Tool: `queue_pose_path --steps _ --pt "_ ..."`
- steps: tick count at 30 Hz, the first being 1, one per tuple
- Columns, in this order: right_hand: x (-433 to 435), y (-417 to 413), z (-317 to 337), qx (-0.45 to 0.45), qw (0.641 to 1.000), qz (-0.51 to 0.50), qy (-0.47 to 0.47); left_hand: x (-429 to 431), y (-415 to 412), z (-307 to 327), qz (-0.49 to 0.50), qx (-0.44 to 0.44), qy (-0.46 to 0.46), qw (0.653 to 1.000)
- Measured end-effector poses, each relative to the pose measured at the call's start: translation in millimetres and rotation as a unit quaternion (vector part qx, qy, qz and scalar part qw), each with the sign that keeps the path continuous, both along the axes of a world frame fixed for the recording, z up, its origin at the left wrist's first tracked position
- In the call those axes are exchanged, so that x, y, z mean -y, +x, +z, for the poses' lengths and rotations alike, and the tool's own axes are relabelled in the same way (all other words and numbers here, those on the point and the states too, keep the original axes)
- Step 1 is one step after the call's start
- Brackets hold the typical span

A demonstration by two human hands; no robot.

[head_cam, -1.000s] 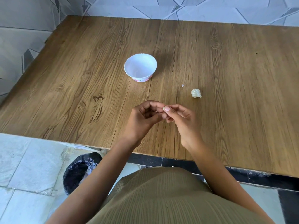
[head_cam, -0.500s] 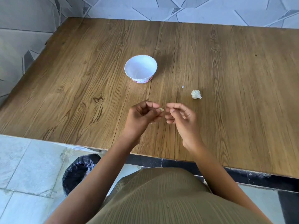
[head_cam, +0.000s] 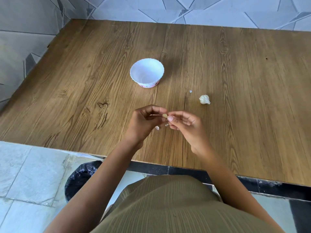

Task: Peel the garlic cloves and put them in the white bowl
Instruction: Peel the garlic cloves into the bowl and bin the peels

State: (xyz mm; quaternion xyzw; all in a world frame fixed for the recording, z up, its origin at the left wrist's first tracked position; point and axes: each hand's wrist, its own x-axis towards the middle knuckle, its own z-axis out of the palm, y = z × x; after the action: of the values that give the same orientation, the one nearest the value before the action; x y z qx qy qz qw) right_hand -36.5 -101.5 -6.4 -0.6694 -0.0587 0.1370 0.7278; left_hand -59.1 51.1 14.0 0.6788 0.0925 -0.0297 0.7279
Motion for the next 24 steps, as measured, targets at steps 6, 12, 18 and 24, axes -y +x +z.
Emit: queue_pose_path --steps 6,12,18,24 --pt "1 1 -1 0.029 0.999 0.001 -0.019 -3 2 3 -0.013 -0.005 -0.003 1.0" --pt "2 1 1 0.096 0.993 0.006 -0.064 -4 2 2 -0.049 -0.038 -0.031 0.998" --pt "10 3 6 0.113 0.988 0.027 -0.102 -7 2 4 -0.069 -0.001 0.035 0.997" --pt "10 5 5 0.138 0.977 0.03 -0.156 -7 4 9 -0.095 0.055 0.114 0.987"
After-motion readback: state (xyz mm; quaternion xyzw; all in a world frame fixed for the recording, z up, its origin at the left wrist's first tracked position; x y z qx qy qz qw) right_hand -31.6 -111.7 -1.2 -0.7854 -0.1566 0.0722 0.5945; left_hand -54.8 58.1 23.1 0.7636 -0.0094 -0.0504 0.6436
